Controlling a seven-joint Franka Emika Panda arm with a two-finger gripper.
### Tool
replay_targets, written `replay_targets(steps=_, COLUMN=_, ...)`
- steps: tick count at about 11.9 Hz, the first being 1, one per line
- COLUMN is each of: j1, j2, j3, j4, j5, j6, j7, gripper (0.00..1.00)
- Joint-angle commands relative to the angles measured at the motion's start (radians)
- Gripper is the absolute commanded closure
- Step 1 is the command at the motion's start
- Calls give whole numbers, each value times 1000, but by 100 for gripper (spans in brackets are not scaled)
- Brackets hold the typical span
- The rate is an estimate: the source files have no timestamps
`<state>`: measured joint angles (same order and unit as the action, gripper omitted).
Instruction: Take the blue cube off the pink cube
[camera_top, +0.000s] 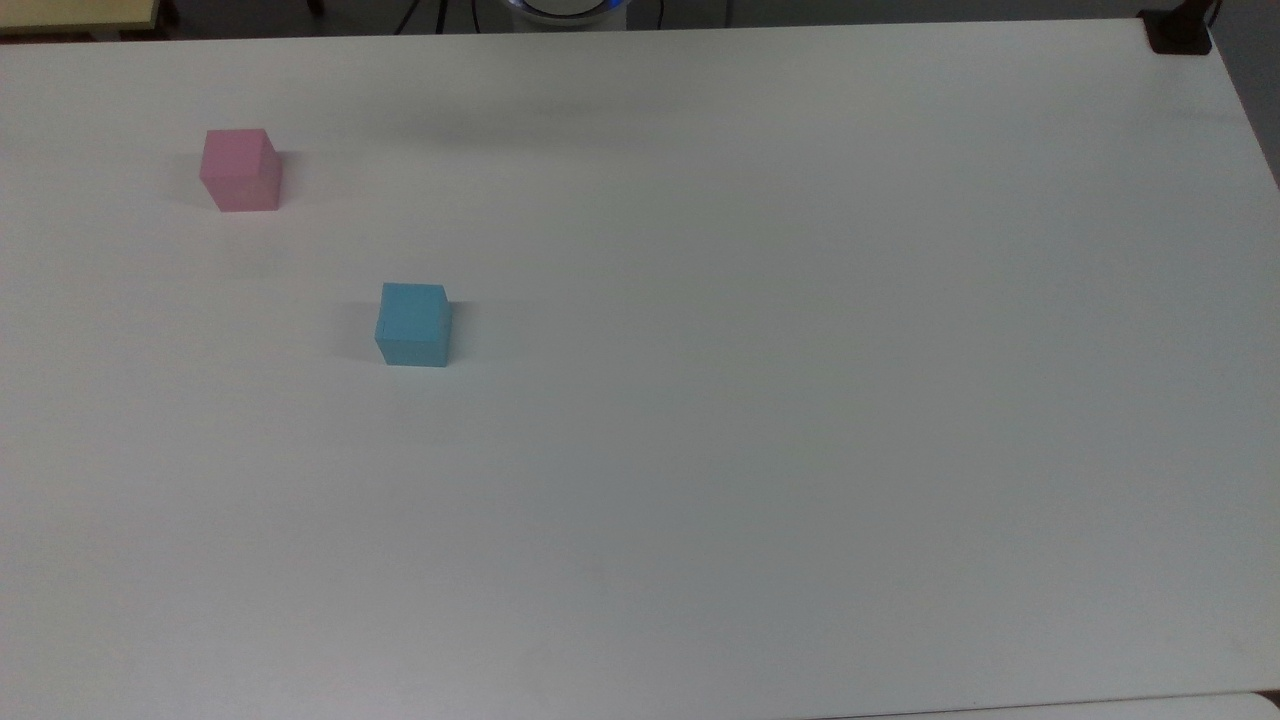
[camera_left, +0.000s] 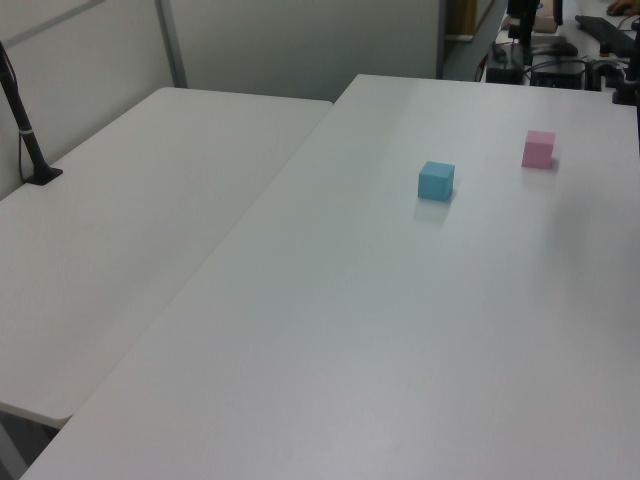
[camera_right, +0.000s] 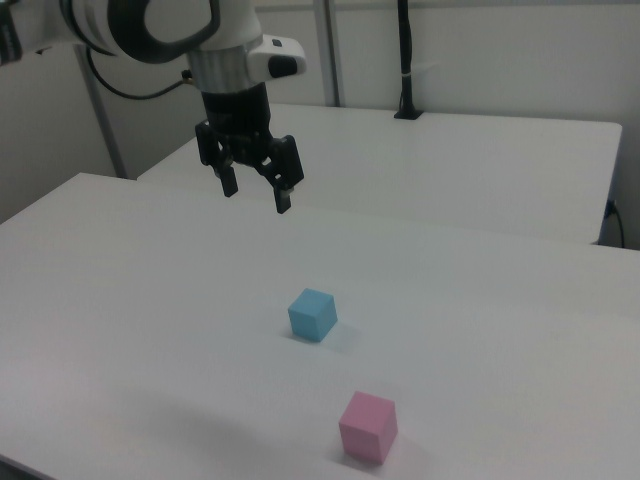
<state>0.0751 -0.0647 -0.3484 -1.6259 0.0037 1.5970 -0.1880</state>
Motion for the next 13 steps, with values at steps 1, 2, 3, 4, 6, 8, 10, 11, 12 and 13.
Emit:
replay_targets(steps=1, j1=17, j2=25, j3=-9, j4=12, j5=-18, j6=41, j7=-5, gripper=0)
replay_targets(steps=2, j1=17, j2=34, j3=-11, j4=15, j5=-13, j6=63, j7=2, gripper=0)
replay_targets(steps=3, j1=17, j2=45, j3=-1, j4=17, j5=-8, j6=87, j7=59, gripper=0)
replay_targets(steps=4, j1=8, j2=45, j3=27, j4=20, j5=-13, j6=89, j7=132, gripper=0)
replay_targets(steps=6, j1=-20, j2=43, j3=57, j4=50, j5=-10, j6=64, j7=151, gripper=0)
replay_targets(steps=8, j1=-21, j2=42, j3=58, j4=52, j5=-10, j6=57, j7=148, gripper=0)
replay_targets(steps=10, j1=-20, j2=40, j3=60, j4=52, j5=-10, j6=57, j7=145, gripper=0)
replay_targets(steps=11, j1=-18, j2=42, j3=61, j4=50, j5=-11, j6=57, j7=147, gripper=0)
replay_targets(steps=12, j1=-18, j2=42, j3=63, j4=50, j5=-11, j6=57, j7=147, gripper=0)
replay_targets(steps=13, j1=-20, j2=42, j3=63, j4=52, j5=-11, j6=57, j7=147, gripper=0)
